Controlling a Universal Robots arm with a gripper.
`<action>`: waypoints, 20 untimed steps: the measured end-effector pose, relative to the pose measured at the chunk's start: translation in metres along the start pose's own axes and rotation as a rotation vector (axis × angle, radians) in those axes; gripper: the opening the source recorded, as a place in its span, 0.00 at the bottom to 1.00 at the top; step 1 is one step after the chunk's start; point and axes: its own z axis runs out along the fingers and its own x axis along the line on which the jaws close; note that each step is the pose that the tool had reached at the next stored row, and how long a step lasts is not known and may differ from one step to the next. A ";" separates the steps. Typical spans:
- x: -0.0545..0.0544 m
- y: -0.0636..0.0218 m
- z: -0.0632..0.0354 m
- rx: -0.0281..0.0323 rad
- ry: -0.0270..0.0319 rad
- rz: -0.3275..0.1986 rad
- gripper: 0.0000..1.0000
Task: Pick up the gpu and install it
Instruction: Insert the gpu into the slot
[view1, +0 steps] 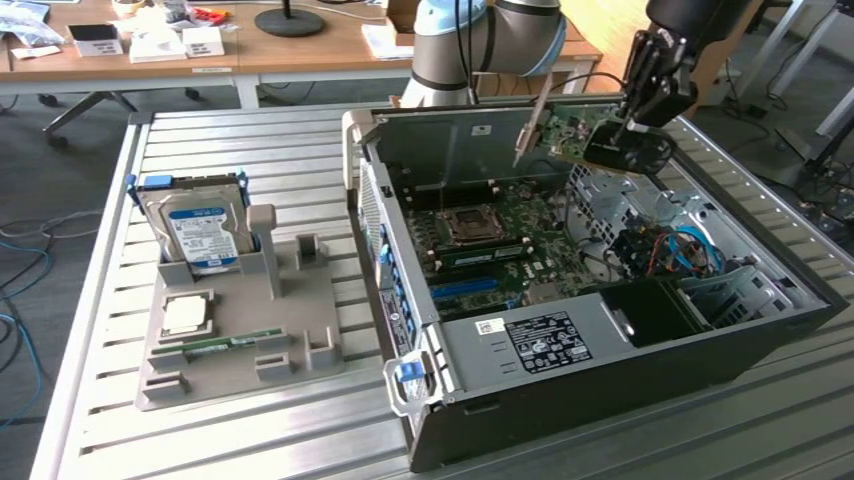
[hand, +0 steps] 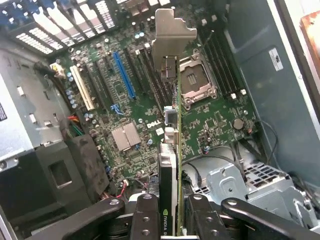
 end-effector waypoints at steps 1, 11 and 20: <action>0.000 0.0000 0.0000 -0.0003 0.0005 -0.012 0.27; 0.000 0.0000 0.0000 -0.0029 0.0050 -0.144 0.27; 0.000 0.0000 0.0000 -0.0054 0.0094 -0.270 0.27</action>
